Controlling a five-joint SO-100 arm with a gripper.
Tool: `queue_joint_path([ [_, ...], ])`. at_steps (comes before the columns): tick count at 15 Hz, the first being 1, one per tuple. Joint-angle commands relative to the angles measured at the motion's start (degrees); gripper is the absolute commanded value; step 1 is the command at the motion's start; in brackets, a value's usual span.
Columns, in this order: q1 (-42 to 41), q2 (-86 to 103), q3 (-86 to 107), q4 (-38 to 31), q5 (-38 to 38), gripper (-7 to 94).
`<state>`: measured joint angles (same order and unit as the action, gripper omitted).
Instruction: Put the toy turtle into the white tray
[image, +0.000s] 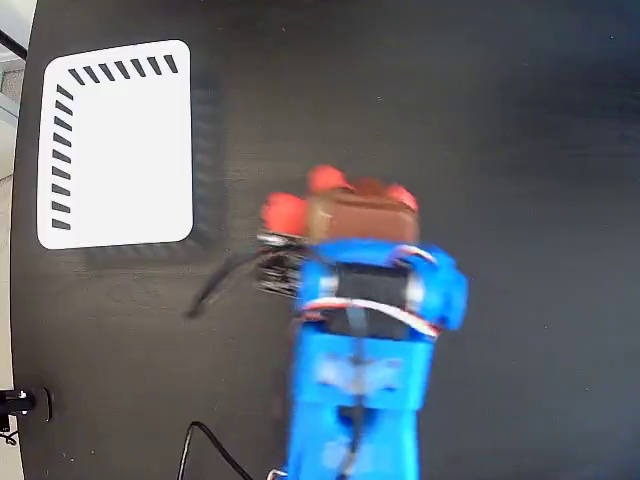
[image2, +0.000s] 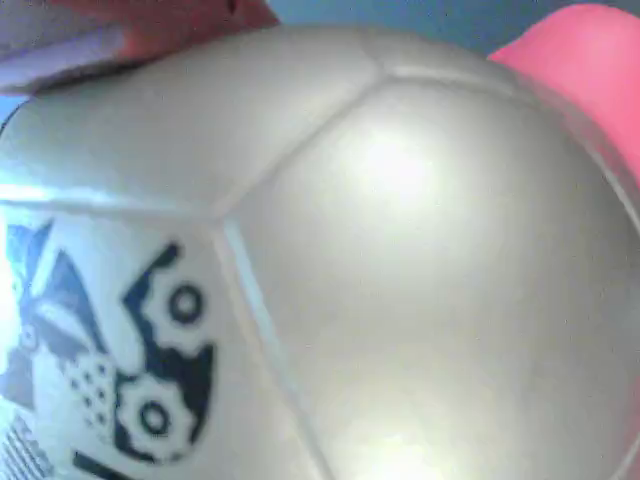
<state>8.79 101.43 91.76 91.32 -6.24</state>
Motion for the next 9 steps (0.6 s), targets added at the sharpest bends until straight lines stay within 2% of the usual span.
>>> queue_joint_path([
  [1, -6.4, -2.6, -15.1, 2.2, -0.9, 0],
  [9, -21.0, -25.2, -40.1, 4.1, -2.8, 0],
])
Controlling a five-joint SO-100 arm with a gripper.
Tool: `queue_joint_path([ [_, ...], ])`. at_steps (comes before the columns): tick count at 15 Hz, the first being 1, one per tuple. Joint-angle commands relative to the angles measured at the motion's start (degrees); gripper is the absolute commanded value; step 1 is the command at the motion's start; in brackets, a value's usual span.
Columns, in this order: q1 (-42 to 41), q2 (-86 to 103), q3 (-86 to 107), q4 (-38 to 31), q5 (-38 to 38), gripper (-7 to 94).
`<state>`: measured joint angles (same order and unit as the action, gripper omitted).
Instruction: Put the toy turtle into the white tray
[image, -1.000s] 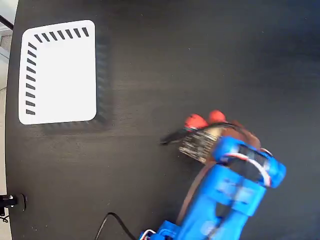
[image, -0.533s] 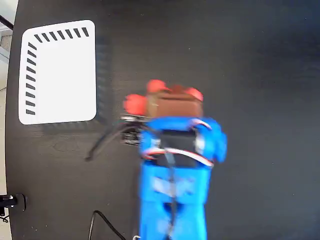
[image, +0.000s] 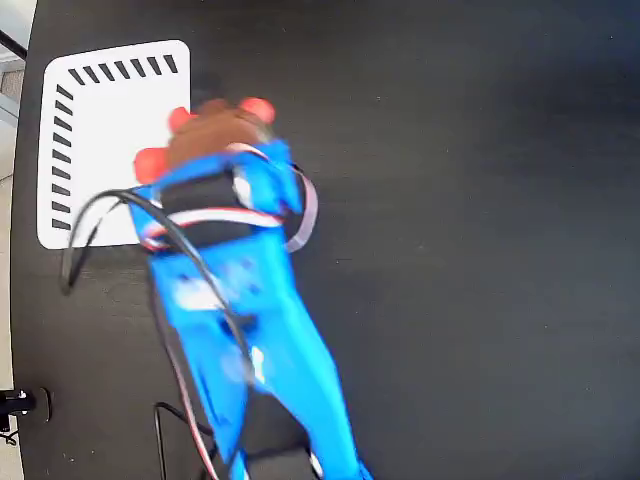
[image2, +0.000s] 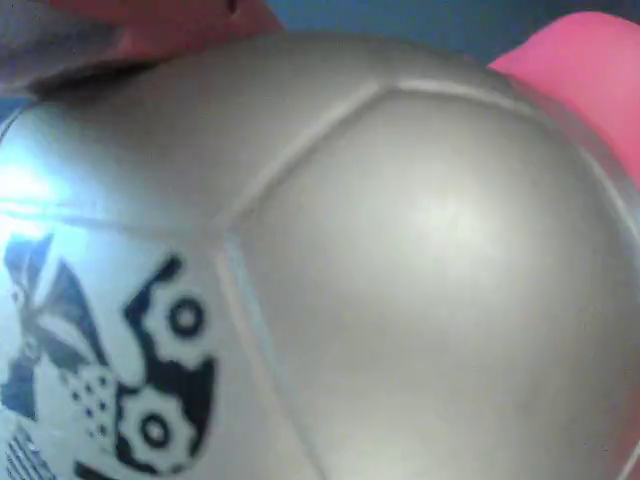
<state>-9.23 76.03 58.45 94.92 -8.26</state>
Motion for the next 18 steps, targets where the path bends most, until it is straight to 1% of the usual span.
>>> queue_joint_path([
  [1, -5.0, -2.9, -10.5, 1.3, -1.5, 0],
  [6, -11.6, -16.2, -26.7, 0.2, -1.4, 0],
  [11, -13.9, -25.0, -32.3, -3.7, 0.0, 0],
  [15, -14.4, -31.7, -37.8, -4.0, 0.0, 2],
  [18, -14.5, -33.8, -38.2, -4.1, 0.3, 2],
])
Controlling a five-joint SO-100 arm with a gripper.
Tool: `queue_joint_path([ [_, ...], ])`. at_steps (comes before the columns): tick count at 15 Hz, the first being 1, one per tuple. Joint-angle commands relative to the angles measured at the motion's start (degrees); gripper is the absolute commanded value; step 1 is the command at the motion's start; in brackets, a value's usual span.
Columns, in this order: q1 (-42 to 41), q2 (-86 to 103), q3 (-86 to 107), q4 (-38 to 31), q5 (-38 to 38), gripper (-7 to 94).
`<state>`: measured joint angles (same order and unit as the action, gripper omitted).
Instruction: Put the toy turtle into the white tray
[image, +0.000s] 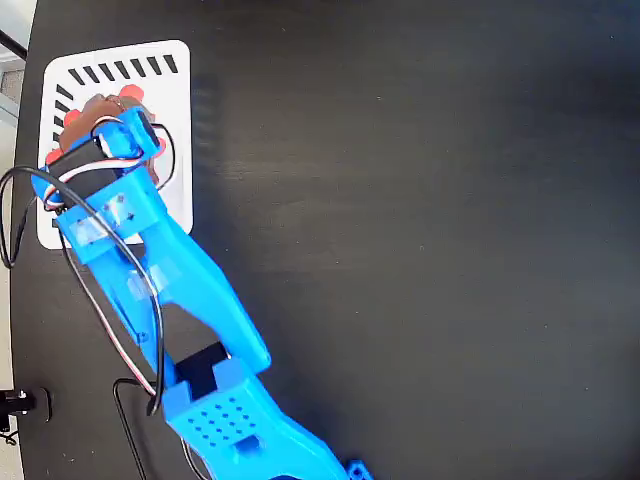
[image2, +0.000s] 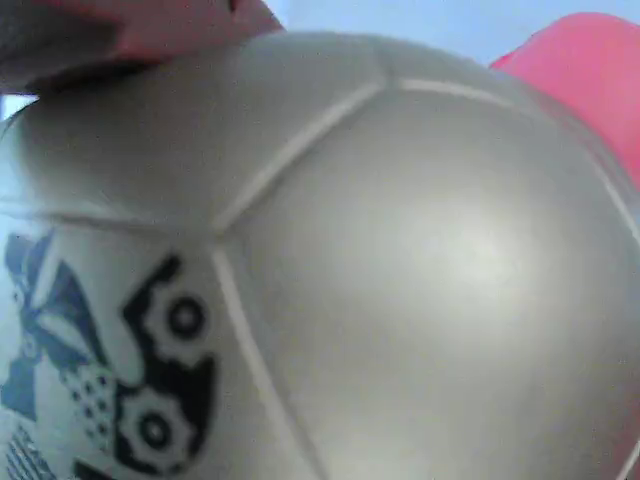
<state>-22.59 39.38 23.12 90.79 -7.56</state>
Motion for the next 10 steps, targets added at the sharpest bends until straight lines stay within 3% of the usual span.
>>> queue_joint_path([
  [1, -1.2, 2.7, -2.8, -0.1, -0.4, 9],
  [5, -1.7, 2.2, -0.8, -0.1, -0.3, 51],
  [9, -1.8, 2.4, 0.5, 0.0, -0.2, 56],
  [10, -1.8, 2.5, 0.8, 0.3, -0.2, 62],
])
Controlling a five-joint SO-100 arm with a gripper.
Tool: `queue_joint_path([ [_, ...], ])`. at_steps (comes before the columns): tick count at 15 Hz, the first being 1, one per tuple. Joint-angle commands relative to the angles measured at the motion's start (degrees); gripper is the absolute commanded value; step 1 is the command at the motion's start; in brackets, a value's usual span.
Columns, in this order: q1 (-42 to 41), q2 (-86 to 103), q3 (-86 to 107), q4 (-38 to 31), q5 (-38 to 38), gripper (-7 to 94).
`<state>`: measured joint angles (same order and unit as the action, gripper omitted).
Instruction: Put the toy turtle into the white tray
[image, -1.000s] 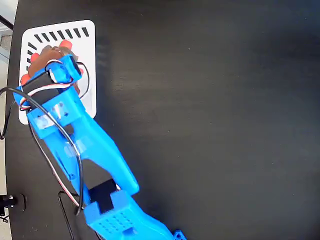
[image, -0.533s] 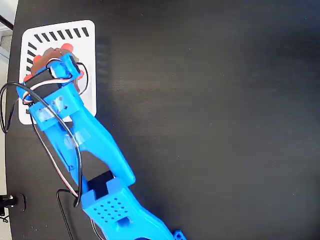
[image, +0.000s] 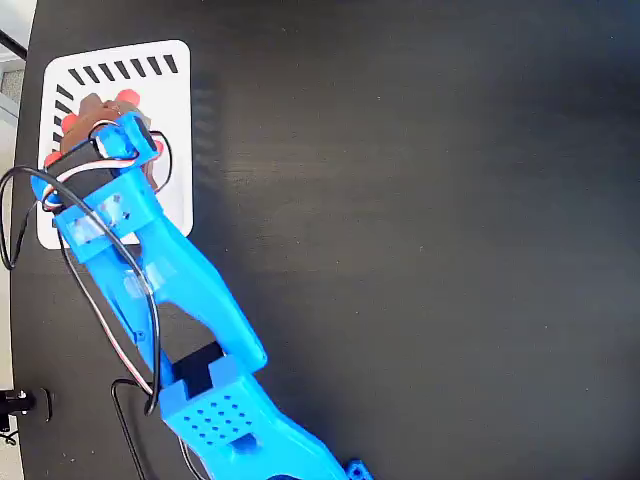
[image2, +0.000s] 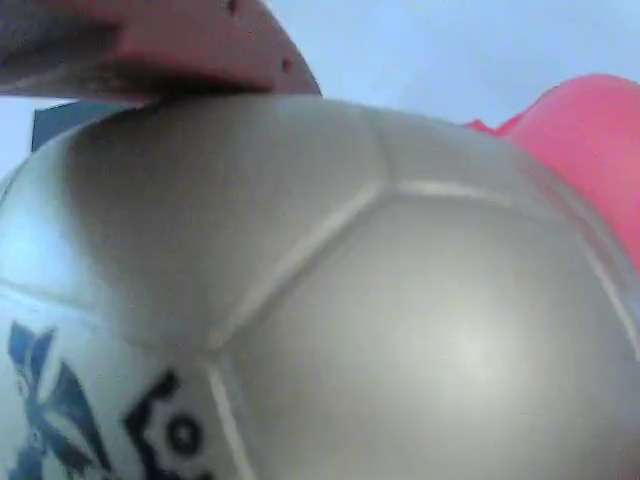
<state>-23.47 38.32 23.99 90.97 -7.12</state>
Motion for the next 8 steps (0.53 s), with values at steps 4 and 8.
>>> queue_joint_path([
  [4, -1.3, 3.5, -0.1, 0.9, -0.4, 62],
  [8, -1.4, 5.9, 0.4, 1.3, -0.1, 62],
])
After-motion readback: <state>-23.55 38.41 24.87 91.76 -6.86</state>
